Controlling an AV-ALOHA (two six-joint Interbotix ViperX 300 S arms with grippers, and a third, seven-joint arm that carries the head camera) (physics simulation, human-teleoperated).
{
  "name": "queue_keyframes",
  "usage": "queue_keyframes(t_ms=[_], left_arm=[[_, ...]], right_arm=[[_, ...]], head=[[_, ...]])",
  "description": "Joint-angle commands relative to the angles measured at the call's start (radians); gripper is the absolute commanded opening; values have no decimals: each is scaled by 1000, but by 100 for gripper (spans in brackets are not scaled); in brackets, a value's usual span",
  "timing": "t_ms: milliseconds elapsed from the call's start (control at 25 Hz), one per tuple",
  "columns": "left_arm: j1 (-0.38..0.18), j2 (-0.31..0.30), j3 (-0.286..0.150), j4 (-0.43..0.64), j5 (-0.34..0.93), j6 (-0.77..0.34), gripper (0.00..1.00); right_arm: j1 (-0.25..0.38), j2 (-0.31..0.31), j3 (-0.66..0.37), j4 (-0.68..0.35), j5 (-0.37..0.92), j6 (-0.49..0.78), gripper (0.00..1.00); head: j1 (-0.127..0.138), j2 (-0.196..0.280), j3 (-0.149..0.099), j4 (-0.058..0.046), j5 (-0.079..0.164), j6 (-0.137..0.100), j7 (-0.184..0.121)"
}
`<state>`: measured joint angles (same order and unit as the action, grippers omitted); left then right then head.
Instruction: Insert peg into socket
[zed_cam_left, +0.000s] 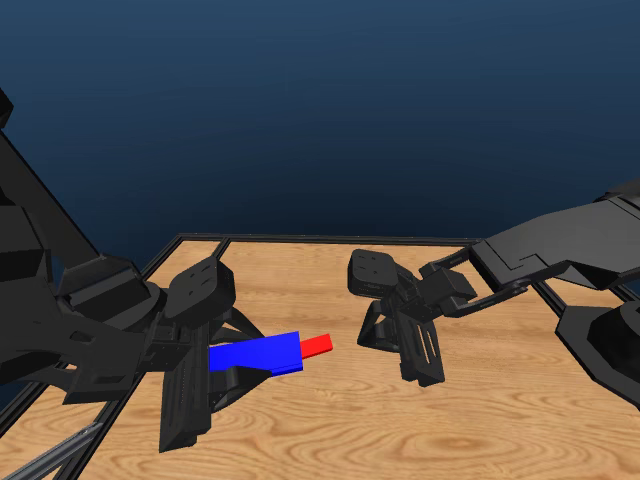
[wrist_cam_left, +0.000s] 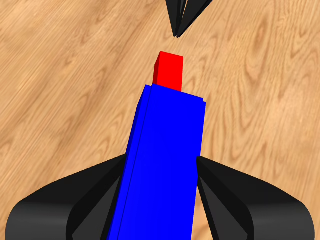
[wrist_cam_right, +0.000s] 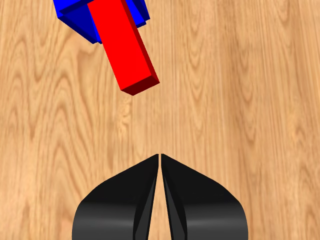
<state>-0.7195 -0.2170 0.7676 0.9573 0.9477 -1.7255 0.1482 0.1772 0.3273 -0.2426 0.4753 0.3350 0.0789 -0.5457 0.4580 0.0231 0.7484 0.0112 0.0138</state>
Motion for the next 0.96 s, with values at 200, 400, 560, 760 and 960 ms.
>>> queue_keyframes(t_ms=[200, 400, 560, 760, 960], left_arm=[[5, -9, -18, 45, -17, -52, 0], [-6, -19, 10, 14, -7, -58, 0], [-28, -8, -7, 13, 49, -51, 0], [-47, -11, 7, 40, 63, -97, 0], [-24, 12, 9, 42, 55, -85, 0]], right_arm=[[21, 102, -206, 11, -81, -73, 0], [31, 169, -335, 32, -83, -132, 0], [24, 179, -329, 40, -57, -129, 0], [0, 106, -170, 44, -61, -66, 0], [-4, -7, 37, 133, -342, 2, 0]], head=[[-1, -8, -16, 1, -10, 4, 0], [3, -7, -16, 2, -9, 4, -4], [7, -9, -17, 3, -10, 4, -6], [13, -14, -18, 4, -14, 1, -10], [4, -15, -19, 2, -18, 0, -5]])
